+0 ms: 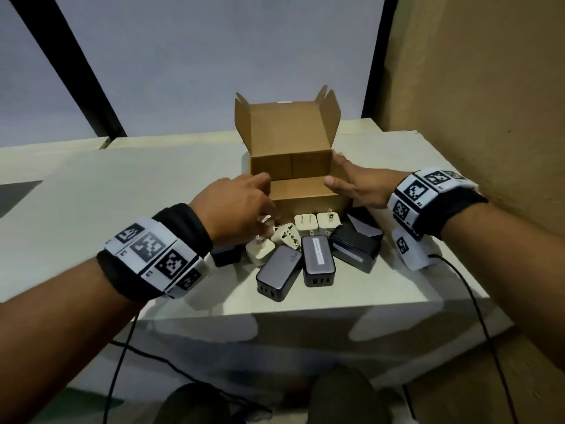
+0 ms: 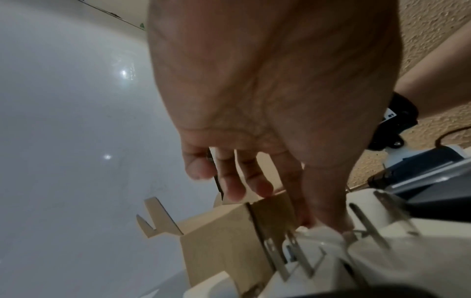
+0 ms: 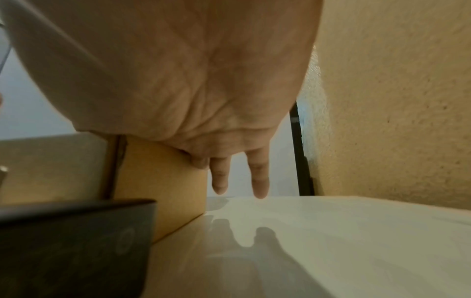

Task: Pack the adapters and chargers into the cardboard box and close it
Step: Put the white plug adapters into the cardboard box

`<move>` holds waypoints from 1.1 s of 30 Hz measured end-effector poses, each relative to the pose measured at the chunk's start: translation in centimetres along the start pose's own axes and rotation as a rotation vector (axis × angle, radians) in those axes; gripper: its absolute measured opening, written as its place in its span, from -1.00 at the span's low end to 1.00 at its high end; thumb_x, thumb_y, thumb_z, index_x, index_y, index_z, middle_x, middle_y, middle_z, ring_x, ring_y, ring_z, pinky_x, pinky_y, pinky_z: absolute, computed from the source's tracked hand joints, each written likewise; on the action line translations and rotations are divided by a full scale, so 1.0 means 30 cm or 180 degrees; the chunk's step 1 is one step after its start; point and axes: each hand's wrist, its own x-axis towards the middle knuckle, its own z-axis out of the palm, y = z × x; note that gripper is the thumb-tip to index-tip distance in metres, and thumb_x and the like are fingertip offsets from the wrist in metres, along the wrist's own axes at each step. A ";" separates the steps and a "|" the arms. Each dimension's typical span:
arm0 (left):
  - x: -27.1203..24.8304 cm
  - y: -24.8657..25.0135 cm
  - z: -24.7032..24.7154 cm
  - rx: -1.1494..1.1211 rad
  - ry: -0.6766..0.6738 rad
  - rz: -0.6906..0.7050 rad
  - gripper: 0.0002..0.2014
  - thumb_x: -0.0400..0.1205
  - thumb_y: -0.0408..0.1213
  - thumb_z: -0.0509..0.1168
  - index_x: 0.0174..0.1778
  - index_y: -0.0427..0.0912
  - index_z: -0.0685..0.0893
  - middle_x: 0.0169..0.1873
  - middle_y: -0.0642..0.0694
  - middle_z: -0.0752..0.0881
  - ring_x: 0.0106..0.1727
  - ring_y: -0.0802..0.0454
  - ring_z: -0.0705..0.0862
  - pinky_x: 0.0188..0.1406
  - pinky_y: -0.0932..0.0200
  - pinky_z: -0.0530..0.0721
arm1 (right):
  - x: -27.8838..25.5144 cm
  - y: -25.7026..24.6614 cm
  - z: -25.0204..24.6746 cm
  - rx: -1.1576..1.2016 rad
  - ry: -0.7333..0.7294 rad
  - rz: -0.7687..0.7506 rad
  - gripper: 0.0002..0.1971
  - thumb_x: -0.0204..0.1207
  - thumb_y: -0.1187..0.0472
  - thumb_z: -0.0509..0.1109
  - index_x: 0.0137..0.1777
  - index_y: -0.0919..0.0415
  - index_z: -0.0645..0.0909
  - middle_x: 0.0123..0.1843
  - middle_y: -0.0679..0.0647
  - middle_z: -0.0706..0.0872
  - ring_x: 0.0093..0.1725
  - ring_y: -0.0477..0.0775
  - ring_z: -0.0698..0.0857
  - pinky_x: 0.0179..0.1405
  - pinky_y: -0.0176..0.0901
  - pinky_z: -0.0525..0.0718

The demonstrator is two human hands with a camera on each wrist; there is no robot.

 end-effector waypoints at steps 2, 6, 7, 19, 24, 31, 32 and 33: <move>-0.008 0.007 0.011 -0.0180 -0.0113 -0.0163 -0.59 0.51 0.14 0.37 0.29 0.25 0.63 0.07 0.08 0.41 0.03 0.09 0.52 -0.20 0.19 0.51 | -0.008 -0.018 -0.004 -0.0016 -0.0013 0.0083 -0.16 0.61 -0.38 -0.04 0.71 0.16 -0.04 0.73 0.23 0.17 0.69 0.29 0.21 0.65 0.14 0.14; -0.008 0.012 0.024 -0.0530 -0.0195 -0.0329 -0.50 0.38 0.08 0.53 0.25 0.16 0.66 0.08 0.08 0.34 -0.04 0.01 0.62 -0.07 0.14 0.63 | -0.022 -0.041 -0.010 0.0067 -0.0035 0.0218 -0.12 0.56 -0.41 -0.05 0.71 0.19 -0.01 0.73 0.24 0.19 0.68 0.30 0.23 0.67 0.17 0.16; -0.007 0.012 0.028 -0.0597 -0.0163 -0.0362 -0.51 0.37 0.04 0.55 0.22 0.12 0.68 0.12 0.05 0.37 -0.04 -0.01 0.63 -0.05 0.13 0.64 | -0.025 -0.048 -0.008 0.0088 -0.0024 0.0289 -0.11 0.55 -0.42 -0.04 0.70 0.20 0.01 0.71 0.25 0.22 0.66 0.31 0.26 0.66 0.19 0.18; 0.006 -0.032 0.006 -0.1250 -0.0028 -0.0277 -0.65 0.29 -0.20 0.62 -0.02 -0.03 0.75 0.05 0.03 0.44 0.00 0.08 0.50 -0.16 0.40 0.50 | -0.053 -0.084 0.017 0.0309 0.0233 0.0448 -0.05 0.49 -0.42 0.23 0.71 0.09 -0.02 0.70 0.18 0.26 0.62 0.31 0.34 0.59 0.19 0.26; 0.035 -0.048 -0.108 -0.1601 0.0257 -0.0183 -0.52 0.38 -0.10 0.58 0.24 0.06 0.69 0.03 0.14 0.62 0.06 0.15 0.60 0.10 0.23 0.65 | -0.049 -0.079 0.019 0.0296 0.0136 0.0423 0.18 0.14 -0.70 0.04 0.69 -0.06 -0.08 0.66 0.15 0.34 0.54 0.33 0.45 0.53 0.31 0.38; 0.201 -0.084 -0.076 -0.1914 0.1108 -0.0716 -0.53 0.42 -0.18 0.57 0.24 -0.16 0.70 0.13 -0.11 0.73 -0.05 0.12 0.61 -0.08 0.34 0.53 | -0.044 -0.083 0.019 0.0164 0.0070 0.0490 0.22 0.12 -0.76 -0.02 0.71 -0.07 -0.15 0.72 0.12 0.24 0.59 0.31 0.40 0.54 0.32 0.38; 0.222 -0.092 -0.060 -0.1922 0.1062 -0.0788 -0.55 0.42 -0.19 0.57 0.21 -0.17 0.72 0.13 -0.13 0.74 -0.06 0.12 0.60 -0.09 0.33 0.52 | -0.042 -0.082 0.020 0.0142 0.0057 0.0512 0.28 0.03 -0.80 -0.08 0.71 -0.09 -0.15 0.72 0.12 0.24 0.60 0.31 0.40 0.54 0.33 0.38; 0.240 -0.100 -0.048 -0.1917 0.0983 -0.0831 -0.58 0.42 -0.18 0.57 0.19 -0.17 0.72 0.13 -0.14 0.74 -0.06 0.10 0.60 -0.08 0.31 0.53 | -0.040 -0.080 0.019 0.0134 0.0057 0.0523 0.26 0.07 -0.79 -0.07 0.71 -0.07 -0.15 0.73 0.12 0.22 0.61 0.31 0.39 0.55 0.33 0.36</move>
